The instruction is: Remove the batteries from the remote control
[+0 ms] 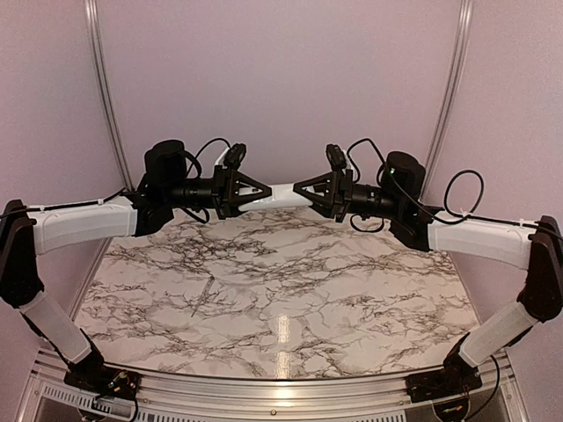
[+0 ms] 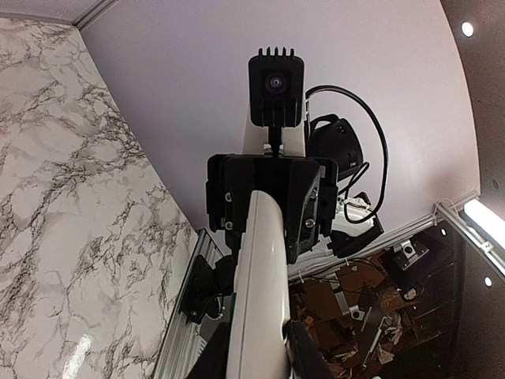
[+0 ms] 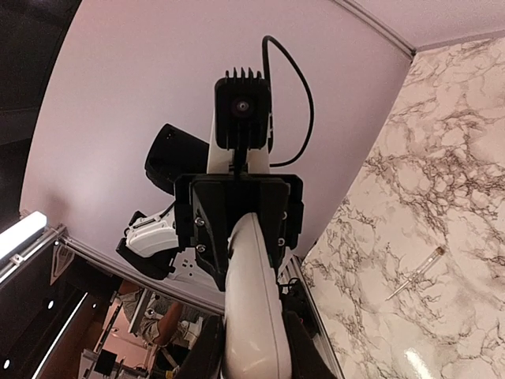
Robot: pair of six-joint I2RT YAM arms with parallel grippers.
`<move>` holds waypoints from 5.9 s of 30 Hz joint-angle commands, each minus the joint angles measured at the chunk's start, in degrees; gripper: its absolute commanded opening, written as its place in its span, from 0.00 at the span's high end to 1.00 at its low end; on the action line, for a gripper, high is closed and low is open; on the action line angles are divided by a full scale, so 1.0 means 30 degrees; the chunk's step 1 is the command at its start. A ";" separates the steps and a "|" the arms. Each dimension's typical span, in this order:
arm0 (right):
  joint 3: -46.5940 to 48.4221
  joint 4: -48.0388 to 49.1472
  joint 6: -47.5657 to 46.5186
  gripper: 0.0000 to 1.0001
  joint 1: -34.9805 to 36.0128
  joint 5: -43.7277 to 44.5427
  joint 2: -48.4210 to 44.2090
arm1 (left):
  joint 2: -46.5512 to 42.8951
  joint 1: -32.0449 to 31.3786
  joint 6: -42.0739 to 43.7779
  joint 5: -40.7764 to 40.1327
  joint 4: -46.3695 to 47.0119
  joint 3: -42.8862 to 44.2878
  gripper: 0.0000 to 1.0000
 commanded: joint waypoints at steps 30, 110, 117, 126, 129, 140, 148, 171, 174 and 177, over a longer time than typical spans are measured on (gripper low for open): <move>0.6132 -1.7016 -0.8512 0.02 -0.0510 0.6067 -0.2728 | 0.0179 -0.0186 0.2057 -0.2935 -0.3230 0.1184 1.00; 0.6599 -1.8724 -0.9259 0.11 0.1834 0.8678 -0.0980 | 0.1379 -0.2831 0.2651 -0.8910 -0.8582 0.3021 1.00; 0.6792 -1.8698 -0.9338 0.14 0.1819 0.8749 -0.0565 | 0.1516 -0.2926 0.2452 -0.8528 -0.7975 0.3104 1.00; 0.6923 -1.8716 -0.9447 0.15 0.1818 0.8962 -0.0283 | 0.1698 -0.3006 0.2349 -0.8284 -0.7614 0.3269 1.00; 0.6983 -1.8726 -0.9462 0.15 0.1811 0.9021 -0.0255 | 0.1730 -0.2991 0.2372 -0.8258 -0.7606 0.3339 1.00; 0.6896 -1.8796 -0.9504 0.16 0.1819 0.9070 -0.0238 | 0.1702 -0.2999 0.2407 -0.8003 -0.7353 0.3350 1.00; 0.7069 -1.8950 -0.9303 0.16 0.1817 0.9445 -0.0337 | 0.1565 -0.3007 0.2329 -0.7771 -0.6961 0.3240 1.00; 0.7087 -1.8653 -0.9024 0.26 0.1819 0.8970 -0.0686 | 0.1383 -0.3001 0.1862 -0.7474 -0.5801 0.3122 1.00; 0.7116 -1.8822 -0.9092 0.31 0.1819 0.9053 -0.0788 | 0.1365 -0.3007 0.1867 -0.7398 -0.5625 0.3140 1.00; 0.7251 -1.9079 -0.9190 0.39 0.1819 0.9143 -0.0835 | 0.1351 -0.3003 0.1884 -0.7367 -0.5485 0.3125 1.00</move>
